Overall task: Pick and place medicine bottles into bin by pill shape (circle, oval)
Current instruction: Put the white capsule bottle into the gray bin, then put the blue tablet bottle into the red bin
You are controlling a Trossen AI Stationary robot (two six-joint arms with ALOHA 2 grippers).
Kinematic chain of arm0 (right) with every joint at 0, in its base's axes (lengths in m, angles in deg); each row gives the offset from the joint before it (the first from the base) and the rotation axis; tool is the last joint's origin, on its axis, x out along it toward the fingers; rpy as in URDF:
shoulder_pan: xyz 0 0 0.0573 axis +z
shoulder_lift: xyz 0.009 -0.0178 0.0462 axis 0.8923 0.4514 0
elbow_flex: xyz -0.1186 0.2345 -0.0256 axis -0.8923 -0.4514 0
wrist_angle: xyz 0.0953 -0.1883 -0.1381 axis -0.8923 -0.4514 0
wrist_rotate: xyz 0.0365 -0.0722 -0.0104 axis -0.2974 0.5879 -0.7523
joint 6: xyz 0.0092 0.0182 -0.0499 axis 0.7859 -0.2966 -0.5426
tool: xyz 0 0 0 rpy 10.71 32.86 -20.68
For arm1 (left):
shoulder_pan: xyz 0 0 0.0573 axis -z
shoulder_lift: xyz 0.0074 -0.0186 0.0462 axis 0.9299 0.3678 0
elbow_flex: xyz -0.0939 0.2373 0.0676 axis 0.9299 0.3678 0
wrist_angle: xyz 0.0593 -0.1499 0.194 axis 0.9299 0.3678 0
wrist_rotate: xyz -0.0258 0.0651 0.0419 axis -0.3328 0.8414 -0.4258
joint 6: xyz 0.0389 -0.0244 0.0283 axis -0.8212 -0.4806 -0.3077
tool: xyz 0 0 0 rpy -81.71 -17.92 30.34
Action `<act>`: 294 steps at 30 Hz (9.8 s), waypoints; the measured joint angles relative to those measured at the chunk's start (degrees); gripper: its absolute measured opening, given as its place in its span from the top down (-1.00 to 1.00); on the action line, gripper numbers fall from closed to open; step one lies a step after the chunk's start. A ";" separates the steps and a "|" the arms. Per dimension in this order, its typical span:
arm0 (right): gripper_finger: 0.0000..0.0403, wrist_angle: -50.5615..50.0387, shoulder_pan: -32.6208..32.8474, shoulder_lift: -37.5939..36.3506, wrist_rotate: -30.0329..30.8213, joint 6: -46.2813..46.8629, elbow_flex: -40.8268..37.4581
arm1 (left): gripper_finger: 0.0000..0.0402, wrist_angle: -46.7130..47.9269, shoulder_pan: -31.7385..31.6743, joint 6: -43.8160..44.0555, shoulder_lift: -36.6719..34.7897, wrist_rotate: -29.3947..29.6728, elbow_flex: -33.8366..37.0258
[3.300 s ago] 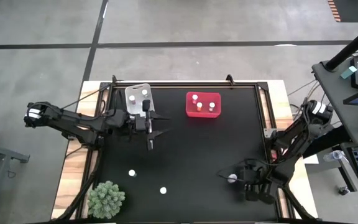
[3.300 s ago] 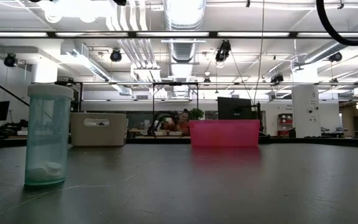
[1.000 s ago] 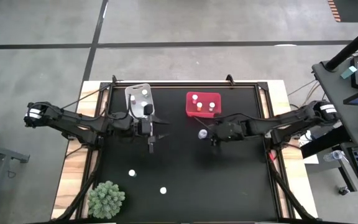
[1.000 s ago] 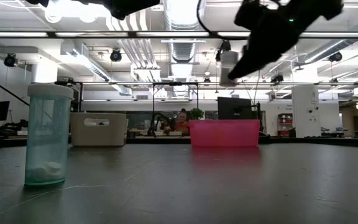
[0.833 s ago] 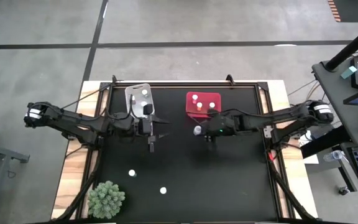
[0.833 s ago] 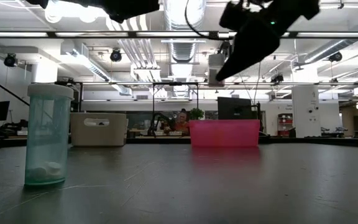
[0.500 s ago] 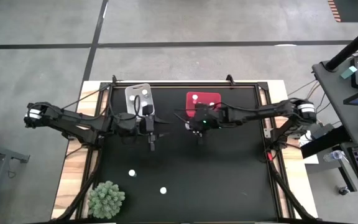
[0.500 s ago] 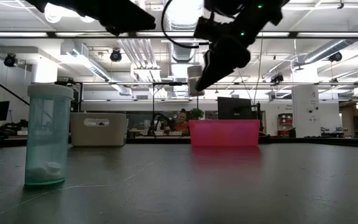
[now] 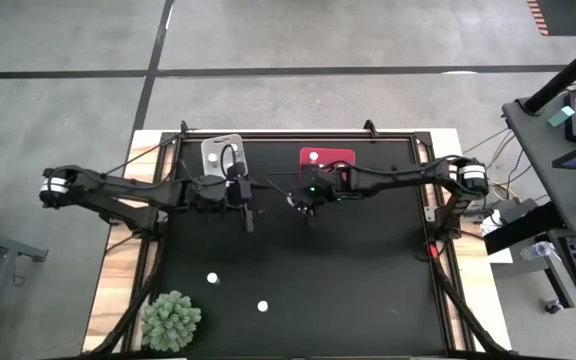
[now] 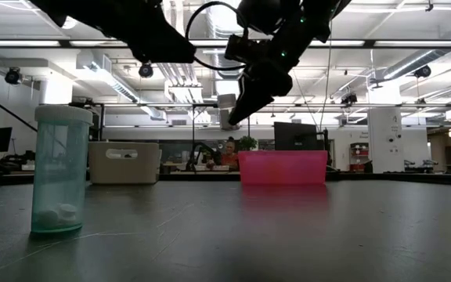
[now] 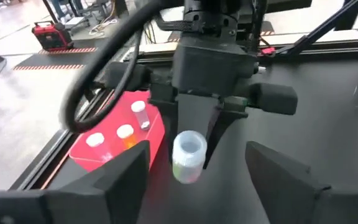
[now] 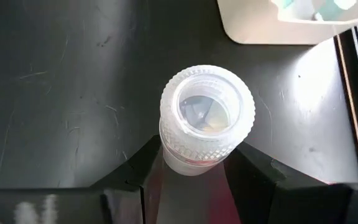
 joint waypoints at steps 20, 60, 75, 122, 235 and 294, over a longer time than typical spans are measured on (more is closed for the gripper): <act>0.30 -0.04 -0.17 0.09 -0.03 1.68 0.60 | -0.40 -17.79 -3.08 -2.72 18.62 -2.82 -0.19; -0.22 -0.69 -0.46 -1.27 0.00 3.39 0.51 | 0.40 -18.65 -4.54 -2.35 20.25 2.27 -0.11; -0.28 -5.49 -4.98 -7.58 0.04 4.70 -0.76 | 0.39 4.96 -5.00 6.30 5.25 19.35 0.85; -0.20 12.07 -7.08 -18.08 0.00 9.96 -19.49 | 0.39 8.12 -30.32 28.41 4.66 24.03 9.48; -0.20 53.37 28.26 -4.04 0.57 20.92 -26.44 | 0.19 -40.74 20.47 7.69 2.62 17.26 9.36; -0.12 42.43 24.31 27.10 -20.63 18.37 7.99 | 0.19 -40.76 20.59 7.69 2.58 17.21 9.33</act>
